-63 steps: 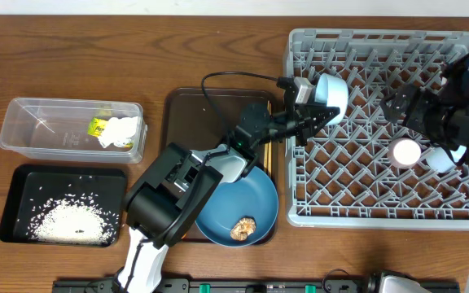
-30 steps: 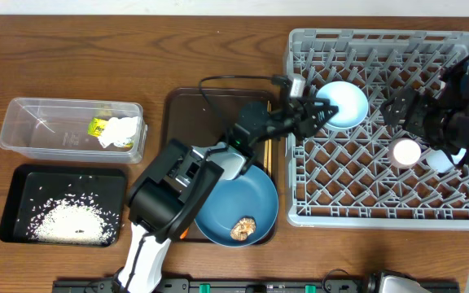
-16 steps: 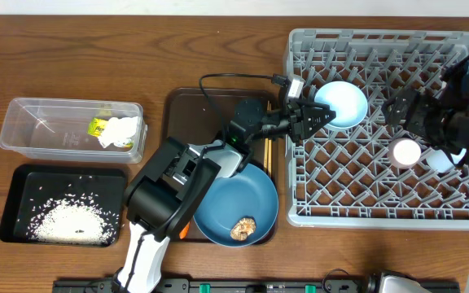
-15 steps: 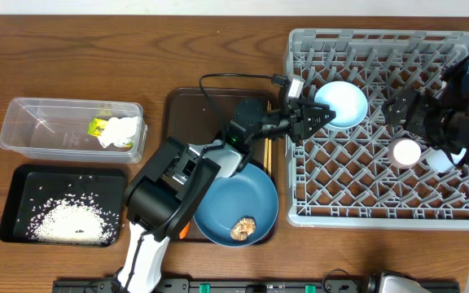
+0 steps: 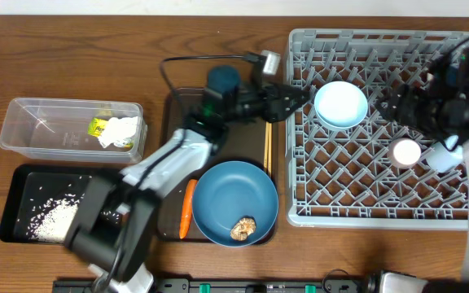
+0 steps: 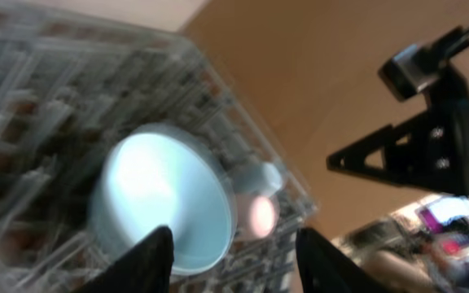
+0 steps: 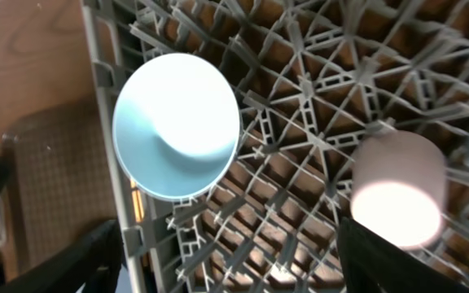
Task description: Sort waste into correct bins and load items into the dishwasher rack
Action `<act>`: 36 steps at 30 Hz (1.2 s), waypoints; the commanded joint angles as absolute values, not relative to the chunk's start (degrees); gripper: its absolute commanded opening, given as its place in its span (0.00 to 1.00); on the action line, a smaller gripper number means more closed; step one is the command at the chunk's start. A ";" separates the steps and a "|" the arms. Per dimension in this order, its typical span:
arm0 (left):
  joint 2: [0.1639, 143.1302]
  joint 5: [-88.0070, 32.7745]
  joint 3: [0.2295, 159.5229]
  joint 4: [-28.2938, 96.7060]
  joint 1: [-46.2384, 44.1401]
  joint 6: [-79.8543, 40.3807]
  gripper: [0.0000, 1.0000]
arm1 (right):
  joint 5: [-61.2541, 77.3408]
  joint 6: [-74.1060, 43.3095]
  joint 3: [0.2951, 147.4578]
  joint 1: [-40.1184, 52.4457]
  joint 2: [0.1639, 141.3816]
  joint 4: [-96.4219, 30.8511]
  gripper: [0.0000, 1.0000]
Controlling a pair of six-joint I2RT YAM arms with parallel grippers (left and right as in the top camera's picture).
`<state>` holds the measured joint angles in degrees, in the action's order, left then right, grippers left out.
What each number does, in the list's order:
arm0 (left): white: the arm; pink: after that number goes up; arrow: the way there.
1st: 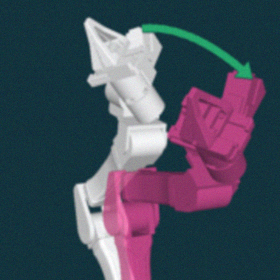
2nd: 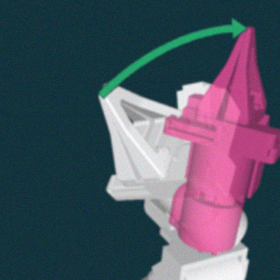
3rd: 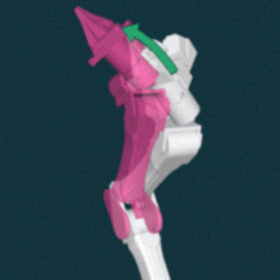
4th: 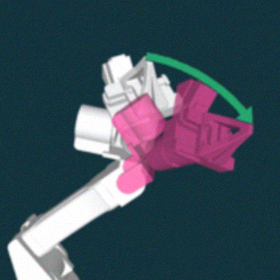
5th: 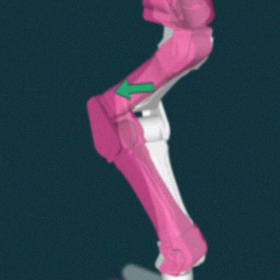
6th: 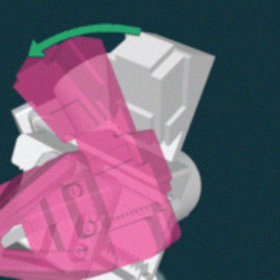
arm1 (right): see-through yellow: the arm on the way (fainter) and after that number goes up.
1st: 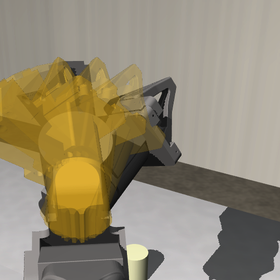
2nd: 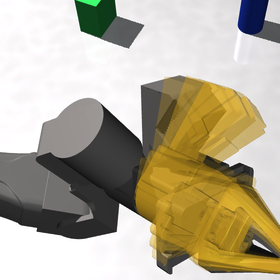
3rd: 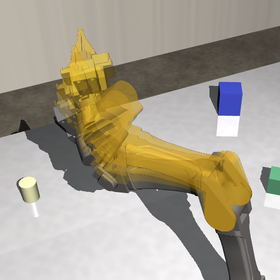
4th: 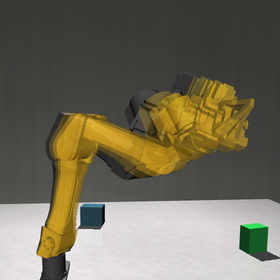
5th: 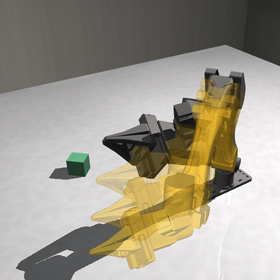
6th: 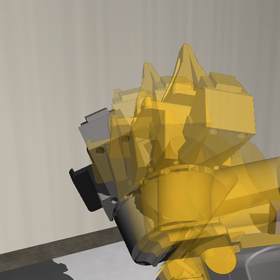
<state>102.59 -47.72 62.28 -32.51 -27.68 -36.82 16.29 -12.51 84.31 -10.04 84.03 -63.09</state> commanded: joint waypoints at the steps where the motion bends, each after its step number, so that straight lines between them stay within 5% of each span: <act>1: 95.22 -42.26 62.65 -17.34 -24.58 -26.65 0.50 | 19.57 -12.14 84.53 -8.91 88.03 -62.54 0.75; 7: 81.82 -27.03 62.65 13.65 -20.21 -13.32 0.52 | 22.24 -10.20 84.53 -8.93 91.09 -62.52 0.85; 9: 77.62 -26.96 62.65 17.89 -19.29 -11.62 0.75 | 20.91 -10.33 84.53 -8.95 91.07 -62.13 0.86; 10: 75.88 -26.92 62.65 19.66 -18.98 -11.62 0.98 | 20.75 -10.70 84.53 -8.93 91.09 -61.84 0.86; 12: 72.75 -26.89 62.65 22.09 -18.41 -11.60 0.99 | 20.75 -10.70 84.53 -8.93 91.42 -60.93 0.85; 15: 70.24 -24.95 62.65 26.17 -18.90 -11.60 0.72 | 19.64 -12.32 84.53 -8.93 92.40 -59.57 0.79; 28: 70.30 -17.87 62.63 43.92 -21.04 -11.60 0.72 | 20.16 -14.98 84.53 -6.13 104.20 -48.47 0.62; 36: 70.30 -16.84 62.63 48.16 -21.04 -11.60 0.72 | 19.51 -15.84 84.53 -5.17 108.79 -45.58 0.35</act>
